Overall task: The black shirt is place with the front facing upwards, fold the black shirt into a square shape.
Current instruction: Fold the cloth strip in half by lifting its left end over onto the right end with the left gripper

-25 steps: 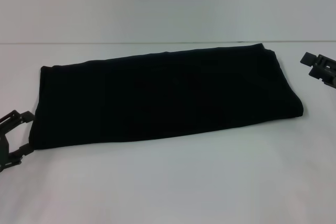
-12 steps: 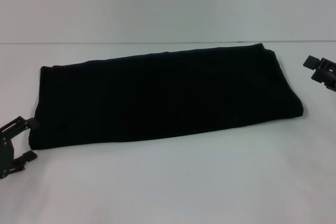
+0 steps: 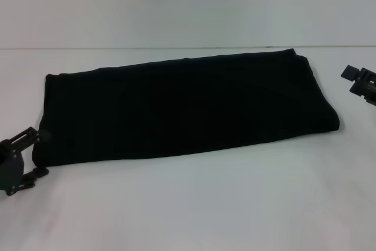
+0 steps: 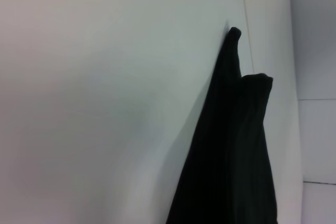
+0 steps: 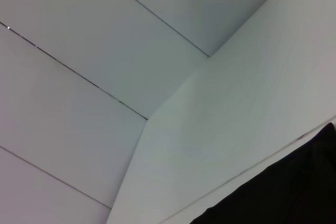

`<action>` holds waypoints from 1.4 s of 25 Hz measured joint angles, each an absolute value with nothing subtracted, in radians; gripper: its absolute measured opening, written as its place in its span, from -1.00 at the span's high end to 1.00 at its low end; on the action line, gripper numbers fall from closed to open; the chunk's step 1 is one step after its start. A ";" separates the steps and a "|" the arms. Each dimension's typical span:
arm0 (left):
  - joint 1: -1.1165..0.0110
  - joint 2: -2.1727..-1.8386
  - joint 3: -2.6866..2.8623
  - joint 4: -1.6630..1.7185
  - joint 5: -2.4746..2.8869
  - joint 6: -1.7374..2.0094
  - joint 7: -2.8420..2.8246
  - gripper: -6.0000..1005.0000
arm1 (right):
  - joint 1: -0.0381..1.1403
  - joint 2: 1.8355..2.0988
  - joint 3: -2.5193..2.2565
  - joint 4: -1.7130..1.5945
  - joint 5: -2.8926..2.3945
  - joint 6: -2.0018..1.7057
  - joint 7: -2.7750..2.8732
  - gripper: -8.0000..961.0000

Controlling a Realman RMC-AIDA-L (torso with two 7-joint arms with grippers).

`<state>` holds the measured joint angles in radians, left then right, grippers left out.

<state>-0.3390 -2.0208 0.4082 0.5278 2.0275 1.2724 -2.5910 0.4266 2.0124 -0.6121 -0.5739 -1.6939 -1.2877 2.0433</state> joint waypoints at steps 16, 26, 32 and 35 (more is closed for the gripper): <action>-0.424 -2.012 0.399 0.503 1.984 1.299 -2.479 -0.89 | 0.419 2.012 -0.596 -0.569 -1.696 -1.301 2.037 -0.59; -0.385 -2.009 0.409 0.498 2.036 1.287 -2.505 -0.89 | 0.419 2.010 -0.596 -0.569 -1.692 -1.304 2.037 -0.58; -0.409 -2.009 0.408 0.490 2.062 1.250 -2.506 -0.89 | 0.420 2.012 -0.595 -0.569 -1.691 -1.304 2.037 -0.57; -0.431 -2.009 0.413 0.485 2.080 1.217 -2.513 -0.89 | 0.421 2.013 -0.595 -0.569 -1.691 -1.304 2.037 -0.57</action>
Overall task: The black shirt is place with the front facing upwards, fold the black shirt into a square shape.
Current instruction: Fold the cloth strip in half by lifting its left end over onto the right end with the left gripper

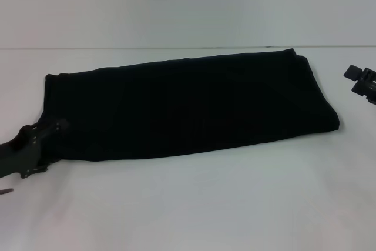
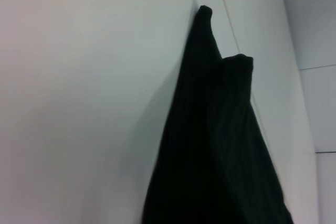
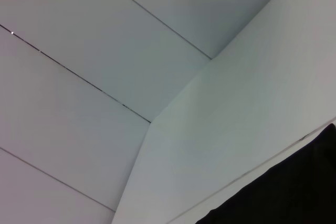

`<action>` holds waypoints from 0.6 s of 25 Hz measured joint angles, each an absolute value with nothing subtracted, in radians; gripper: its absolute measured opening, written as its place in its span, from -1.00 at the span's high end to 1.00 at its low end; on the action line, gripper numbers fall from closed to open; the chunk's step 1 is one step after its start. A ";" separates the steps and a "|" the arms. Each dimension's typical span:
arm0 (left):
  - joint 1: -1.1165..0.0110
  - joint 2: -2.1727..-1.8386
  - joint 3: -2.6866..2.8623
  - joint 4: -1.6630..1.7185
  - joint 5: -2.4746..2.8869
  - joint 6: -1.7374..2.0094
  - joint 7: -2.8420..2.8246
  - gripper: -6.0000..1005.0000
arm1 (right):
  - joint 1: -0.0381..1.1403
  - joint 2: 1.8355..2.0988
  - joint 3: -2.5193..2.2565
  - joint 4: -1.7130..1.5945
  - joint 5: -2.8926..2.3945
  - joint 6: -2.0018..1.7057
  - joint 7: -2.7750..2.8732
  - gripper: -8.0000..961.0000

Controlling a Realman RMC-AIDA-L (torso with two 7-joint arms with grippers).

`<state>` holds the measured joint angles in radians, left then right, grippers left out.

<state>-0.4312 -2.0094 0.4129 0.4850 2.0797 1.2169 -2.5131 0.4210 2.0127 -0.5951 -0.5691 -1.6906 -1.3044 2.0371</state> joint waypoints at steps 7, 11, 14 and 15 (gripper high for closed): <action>-0.482 -2.009 0.407 0.482 2.071 1.233 -2.477 -0.89 | 0.419 2.013 -0.594 -0.569 -1.690 -1.304 2.037 -0.56; -0.463 -2.003 0.384 0.506 2.045 1.343 -2.453 -0.89 | 0.421 2.016 -0.594 -0.569 -1.690 -1.305 2.037 -0.56; -0.424 -1.999 0.390 0.503 2.061 1.323 -2.486 -0.89 | 0.420 2.018 -0.593 -0.569 -1.692 -1.305 2.036 -0.56; -0.406 -1.998 0.390 0.500 2.068 1.311 -2.495 -0.89 | 0.420 2.018 -0.593 -0.569 -1.692 -1.305 2.036 -0.56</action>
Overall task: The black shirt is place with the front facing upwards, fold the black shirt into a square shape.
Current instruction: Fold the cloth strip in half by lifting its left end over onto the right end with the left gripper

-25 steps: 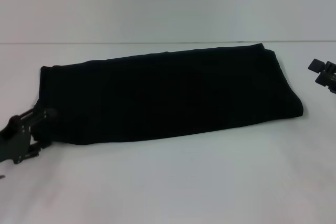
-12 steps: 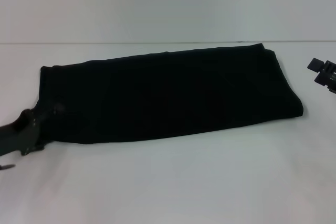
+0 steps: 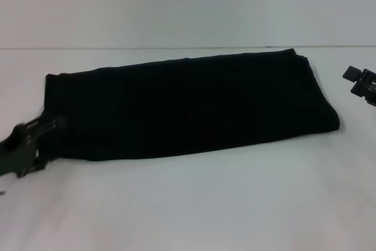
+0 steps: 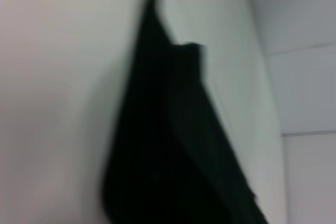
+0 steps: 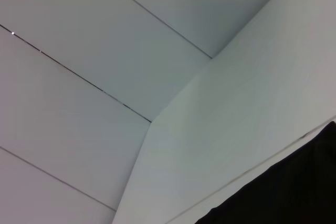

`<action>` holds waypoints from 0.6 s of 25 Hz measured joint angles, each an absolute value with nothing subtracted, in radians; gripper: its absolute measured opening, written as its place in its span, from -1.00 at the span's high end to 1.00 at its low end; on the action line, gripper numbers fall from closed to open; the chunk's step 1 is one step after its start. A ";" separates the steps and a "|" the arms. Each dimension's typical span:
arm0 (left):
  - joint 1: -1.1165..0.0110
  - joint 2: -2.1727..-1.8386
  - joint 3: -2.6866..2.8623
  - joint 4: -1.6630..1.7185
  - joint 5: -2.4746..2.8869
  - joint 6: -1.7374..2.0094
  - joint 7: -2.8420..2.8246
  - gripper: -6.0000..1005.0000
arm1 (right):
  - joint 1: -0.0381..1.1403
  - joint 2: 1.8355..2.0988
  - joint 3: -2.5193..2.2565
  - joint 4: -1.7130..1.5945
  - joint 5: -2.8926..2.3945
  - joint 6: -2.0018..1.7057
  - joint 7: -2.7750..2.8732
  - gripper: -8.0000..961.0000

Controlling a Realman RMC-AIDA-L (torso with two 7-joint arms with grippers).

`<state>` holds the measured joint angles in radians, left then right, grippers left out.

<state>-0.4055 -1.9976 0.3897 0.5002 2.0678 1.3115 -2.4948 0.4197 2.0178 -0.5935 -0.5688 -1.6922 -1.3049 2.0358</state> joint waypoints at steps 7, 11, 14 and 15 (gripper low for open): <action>-0.396 -1.997 0.392 0.498 2.092 1.291 -2.511 -0.89 | 0.421 2.013 -0.594 -0.559 -1.692 -1.302 2.036 -0.55; -0.412 -1.994 0.393 0.490 2.113 1.255 -2.530 -0.89 | 0.423 2.012 -0.594 -0.556 -1.693 -1.297 2.036 -0.54; -0.429 -1.995 0.392 0.486 2.113 1.210 -2.538 -0.89 | 0.423 2.013 -0.594 -0.556 -1.693 -1.293 2.036 -0.54; -0.436 -1.996 0.392 0.486 2.113 1.198 -2.538 -0.89 | 0.423 2.013 -0.594 -0.556 -1.693 -1.293 2.036 -0.54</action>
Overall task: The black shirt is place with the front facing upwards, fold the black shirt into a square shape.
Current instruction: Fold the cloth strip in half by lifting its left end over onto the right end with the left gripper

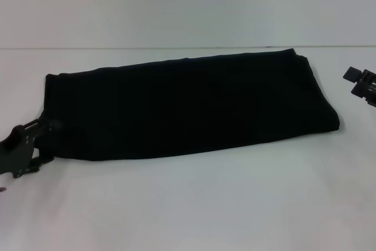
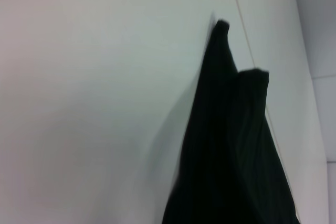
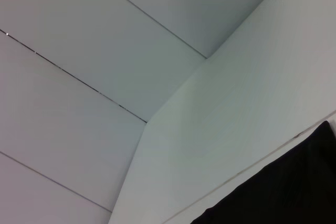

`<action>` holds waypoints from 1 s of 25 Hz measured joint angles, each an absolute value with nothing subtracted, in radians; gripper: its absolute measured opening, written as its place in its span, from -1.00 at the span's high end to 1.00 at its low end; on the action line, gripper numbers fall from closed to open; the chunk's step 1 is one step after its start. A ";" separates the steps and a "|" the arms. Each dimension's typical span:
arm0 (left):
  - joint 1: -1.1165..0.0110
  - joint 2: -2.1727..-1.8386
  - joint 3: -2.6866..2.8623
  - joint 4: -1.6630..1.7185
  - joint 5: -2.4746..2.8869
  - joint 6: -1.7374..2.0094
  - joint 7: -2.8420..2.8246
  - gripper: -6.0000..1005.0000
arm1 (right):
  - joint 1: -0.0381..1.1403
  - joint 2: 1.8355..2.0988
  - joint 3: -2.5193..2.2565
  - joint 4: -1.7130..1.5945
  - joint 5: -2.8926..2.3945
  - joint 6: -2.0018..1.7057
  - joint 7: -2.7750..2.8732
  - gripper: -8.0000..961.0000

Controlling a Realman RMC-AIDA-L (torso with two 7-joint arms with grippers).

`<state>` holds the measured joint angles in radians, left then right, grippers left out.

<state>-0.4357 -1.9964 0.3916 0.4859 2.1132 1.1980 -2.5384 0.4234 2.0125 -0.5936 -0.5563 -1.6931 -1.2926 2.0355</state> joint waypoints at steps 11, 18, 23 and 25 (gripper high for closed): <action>-0.521 -2.004 0.394 0.470 2.117 1.152 -2.480 -0.89 | 0.424 2.011 -0.594 -0.557 -1.690 -1.294 2.036 -0.53; -0.525 -2.007 0.396 0.460 2.121 1.133 -2.477 -0.76 | 0.419 2.010 -0.594 -0.557 -1.690 -1.297 2.036 -0.52; -0.523 -2.014 0.395 0.467 2.120 1.147 -2.469 -0.66 | 0.417 2.009 -0.590 -0.557 -1.690 -1.302 2.036 -0.52; -0.522 -2.015 0.395 0.469 2.119 1.157 -2.469 -0.60 | 0.416 2.009 -0.587 -0.557 -1.690 -1.303 2.036 -0.51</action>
<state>-0.5222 -2.0148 0.3948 0.4688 2.1185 1.1567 -2.4690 0.4155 2.0095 -0.5872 -0.5569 -1.6904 -1.3035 2.0355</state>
